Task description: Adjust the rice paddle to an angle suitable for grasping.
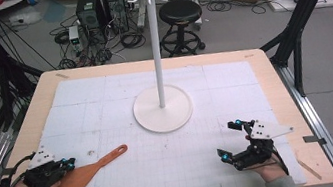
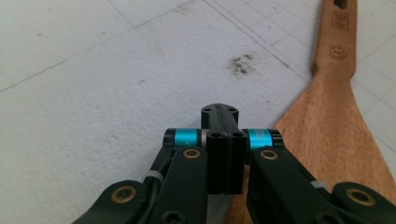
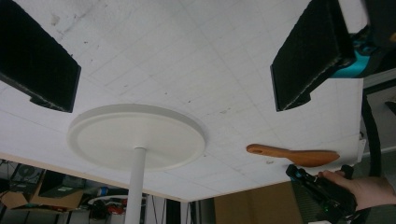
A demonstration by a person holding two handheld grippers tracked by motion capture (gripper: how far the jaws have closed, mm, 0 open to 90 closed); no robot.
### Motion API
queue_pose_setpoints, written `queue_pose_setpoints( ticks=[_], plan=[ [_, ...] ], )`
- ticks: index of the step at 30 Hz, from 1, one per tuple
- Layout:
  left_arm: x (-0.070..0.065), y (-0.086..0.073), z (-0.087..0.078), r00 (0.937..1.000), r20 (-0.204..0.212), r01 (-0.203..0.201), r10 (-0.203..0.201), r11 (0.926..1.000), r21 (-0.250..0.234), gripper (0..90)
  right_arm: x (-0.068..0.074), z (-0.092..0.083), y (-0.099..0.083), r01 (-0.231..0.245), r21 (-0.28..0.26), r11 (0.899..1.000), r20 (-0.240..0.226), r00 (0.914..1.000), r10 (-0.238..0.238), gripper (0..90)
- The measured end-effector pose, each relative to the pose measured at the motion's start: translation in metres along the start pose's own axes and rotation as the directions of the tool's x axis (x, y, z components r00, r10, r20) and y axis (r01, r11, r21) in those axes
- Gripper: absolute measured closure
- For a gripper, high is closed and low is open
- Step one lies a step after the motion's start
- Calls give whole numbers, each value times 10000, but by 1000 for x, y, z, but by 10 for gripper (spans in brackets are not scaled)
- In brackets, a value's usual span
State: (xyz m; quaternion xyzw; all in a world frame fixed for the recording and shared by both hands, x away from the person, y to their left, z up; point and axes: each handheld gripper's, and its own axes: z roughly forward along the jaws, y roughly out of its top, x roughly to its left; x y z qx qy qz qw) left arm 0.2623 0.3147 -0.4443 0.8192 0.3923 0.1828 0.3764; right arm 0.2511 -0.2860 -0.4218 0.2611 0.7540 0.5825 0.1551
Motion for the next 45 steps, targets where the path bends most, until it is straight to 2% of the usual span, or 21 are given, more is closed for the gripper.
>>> queue_pose_setpoints(
  ticks=[11,19,22,25,29,31,33,35,37,40,41,44,45],
  plan=[
    [-22,-2,-7,9983,287,-525,517,9982,294,896,0,-1,0,5,-47,10000,-2,10000,-5,1],
    [-41,-2,-11,9934,525,-1053,1024,9928,568,896,0,-2,0,1,-82,10000,-8,10000,-1,1],
    [-47,-1,-11,9900,789,-1221,1171,9906,610,896,1,-2,1,-12,-79,10000,0,10000,12,1],
    [-49,-3,-11,9848,1131,-1378,1321,9894,447,896,0,-2,1,-3,-74,10000,-7,10000,2,1],
    [-49,-2,-11,9856,1199,-1260,1196,9909,474,896,0,-1,1,55,-93,9999,-12,10000,-55,1],
    [-52,-1,-10,9815,1374,-1410,1336,9890,452,896,0,-2,1,9,-79,10000,-1,10000,-9,1],
    [-53,0,-10,9806,1381,-1457,1388,9885,410,896,0,-2,1,13,-87,10000,-2,10000,-13,1],
    [-51,4,-12,9832,1203,-1404,1370,9899,208,895,0,-2,1,43,-106,9999,-2,10000,-43,1],
    [-50,9,-15,9857,1276,-1094,1098,9939,-99,889,1,-2,1,-32,-94,10000,10,10000,32,1],
    [-49,14,-18,9851,1447,-888,929,9954,-349,849,-1,-2,0,-35,-96,9999,21,10000,35,1],
    [-51,18,-18,9843,1553,-762,837,9957,-534,779,-2,-1,-1,-52,-15,10000,45,10000,52,1],
    [-56,23,-17,9767,1885,-890,1026,9929,-793,655,-2,0,-1,-68,20,10000,22,10000,68,1],
    [-58,24,-17,9715,2091,-964,1117,9919,-823,612,-2,0,-1,-36,12,10000,19,10000,36,1]
  ],
)
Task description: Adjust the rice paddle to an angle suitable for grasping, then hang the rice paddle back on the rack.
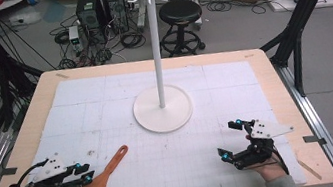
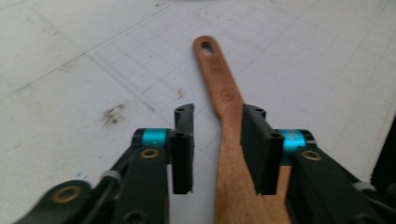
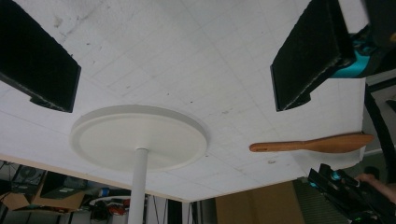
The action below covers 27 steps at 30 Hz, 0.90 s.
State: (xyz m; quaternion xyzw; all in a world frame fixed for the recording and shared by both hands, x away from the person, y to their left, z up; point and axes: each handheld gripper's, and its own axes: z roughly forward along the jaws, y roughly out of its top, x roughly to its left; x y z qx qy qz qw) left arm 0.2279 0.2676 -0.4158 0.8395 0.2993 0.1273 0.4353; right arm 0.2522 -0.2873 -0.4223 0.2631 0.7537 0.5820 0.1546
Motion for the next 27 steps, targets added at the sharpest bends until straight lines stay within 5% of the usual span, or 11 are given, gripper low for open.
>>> queue_pose_setpoints(
  ticks=[2,5,9,16,27],
  plan=[
    [-4,2,3,9992,379,-133,133,9999,-7,524,1,-1,0,-16,-22,10000,6,10000,16,1],
    [-8,6,8,9994,343,68,-74,9998,176,318,2,-2,0,19,-22,10000,-5,10000,-19,1],
    [-6,10,11,9982,597,-20,8,9998,210,173,2,-2,-1,15,24,10000,-10,10000,-15,1],
    [-2,15,26,9958,914,33,-86,9984,571,153,2,-4,-2,-19,102,9999,47,10000,18,1],
    [3,37,47,9967,806,-128,55,9958,907,168,0,-6,-5,-24,116,9999,104,9999,23,1]
  ],
)
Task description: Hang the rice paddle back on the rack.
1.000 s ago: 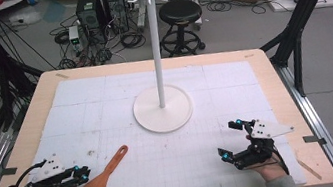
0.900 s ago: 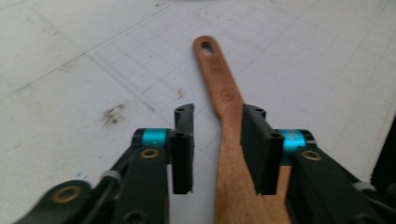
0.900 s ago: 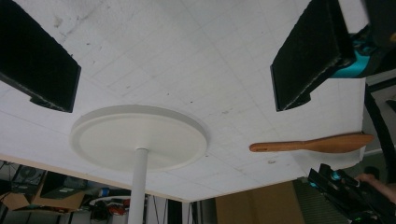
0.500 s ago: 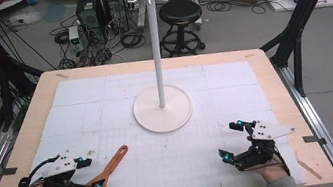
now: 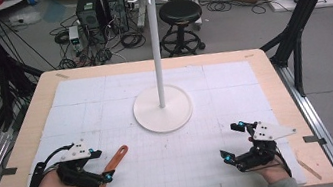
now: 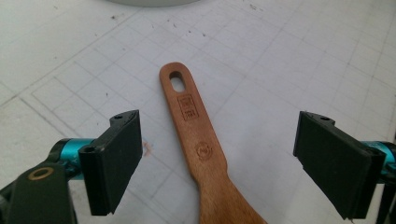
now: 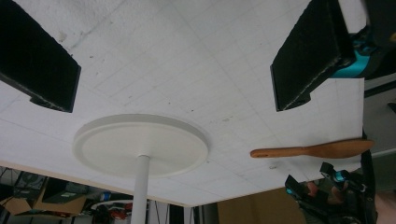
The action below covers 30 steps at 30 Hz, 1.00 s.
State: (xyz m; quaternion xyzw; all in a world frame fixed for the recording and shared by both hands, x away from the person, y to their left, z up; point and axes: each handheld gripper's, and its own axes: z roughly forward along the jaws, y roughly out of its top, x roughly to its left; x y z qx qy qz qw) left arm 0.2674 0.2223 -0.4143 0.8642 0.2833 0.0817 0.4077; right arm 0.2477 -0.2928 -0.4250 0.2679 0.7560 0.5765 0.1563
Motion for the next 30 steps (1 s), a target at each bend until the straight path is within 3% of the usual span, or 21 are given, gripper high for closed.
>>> queue_pose_setpoints(
  ticks=[6,15,28,30],
  plan=[
    [5,1,5,9997,-118,199,-196,9994,283,191,2,-1,-1,-33,103,9999,-9,10000,33,1],
    [15,1,14,9951,-736,722,-667,9946,748,264,1,2,-1,-58,130,9999,-51,10000,58,1],
    [7,3,25,9948,-867,636,-530,9902,1244,349,2,2,0,-39,117,9999,-118,9999,41,1],
    [5,2,28,9955,-842,555,-431,9870,1510,349,1,2,0,-49,144,9999,-121,9999,51,1]
  ],
)
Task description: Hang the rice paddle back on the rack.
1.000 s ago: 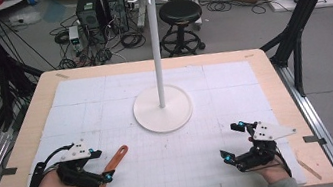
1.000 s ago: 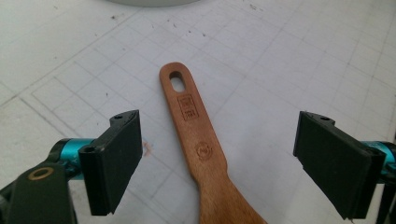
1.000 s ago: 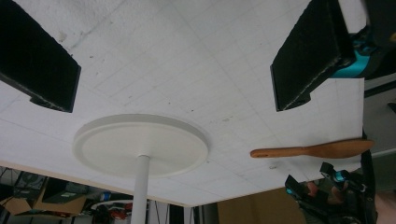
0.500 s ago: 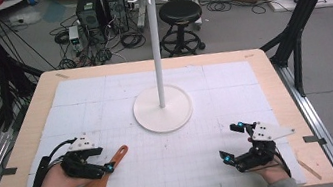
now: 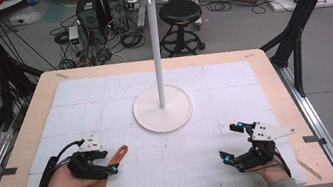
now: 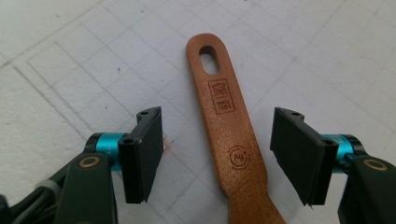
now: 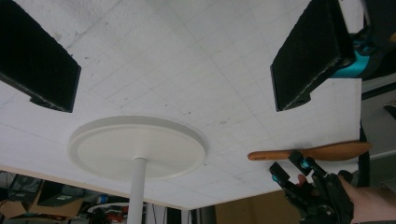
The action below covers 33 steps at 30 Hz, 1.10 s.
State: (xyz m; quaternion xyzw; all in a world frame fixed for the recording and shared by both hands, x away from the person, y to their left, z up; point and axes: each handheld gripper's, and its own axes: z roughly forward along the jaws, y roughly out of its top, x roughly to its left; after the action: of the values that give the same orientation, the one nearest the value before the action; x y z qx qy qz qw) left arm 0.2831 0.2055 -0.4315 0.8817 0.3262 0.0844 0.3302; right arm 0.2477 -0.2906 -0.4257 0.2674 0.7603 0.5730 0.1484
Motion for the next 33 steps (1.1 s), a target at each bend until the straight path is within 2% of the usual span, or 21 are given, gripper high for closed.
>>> queue_pose_setpoints(
  ticks=[5,6,10,13,14,15,16,17,27,33],
  plan=[
    [-4,0,1,9997,-147,-170,170,9999,33,343,0,0,0,41,-35,10000,-19,10000,-41,1],
    [-6,0,1,9993,-255,-280,283,9995,132,343,0,-1,0,20,-55,10000,-13,10000,-20,1],
    [-11,3,2,9984,-474,-285,304,9988,402,347,1,-1,0,1,-23,10000,-16,10000,-1,1],
    [-13,4,2,9981,-584,-183,215,9984,533,394,0,0,0,45,-17,10000,-15,10000,-45,1],
    [-14,6,1,9974,-719,16,30,9980,637,430,0,0,0,20,10,10000,-23,10000,-20,1],
    [-14,6,1,9974,-719,16,30,9980,637,461,0,0,0,36,6,10000,-19,10000,-36,1],
    [-14,7,0,9969,-781,132,-83,9980,619,461,0,0,0,36,6,10000,-19,10000,-36,1],
    [-14,7,0,9968,-795,184,-128,9973,706,520,0,0,0,32,31,10000,-29,10000,-31,1],
    [-19,11,0,9964,-852,109,-22,9948,1011,619,1,0,0,68,33,10000,-26,10000,-68,1],
    [-17,8,-1,9961,-772,483,-422,9956,798,632,1,0,1,59,54,10000,-73,10000,-59,1]
  ],
)
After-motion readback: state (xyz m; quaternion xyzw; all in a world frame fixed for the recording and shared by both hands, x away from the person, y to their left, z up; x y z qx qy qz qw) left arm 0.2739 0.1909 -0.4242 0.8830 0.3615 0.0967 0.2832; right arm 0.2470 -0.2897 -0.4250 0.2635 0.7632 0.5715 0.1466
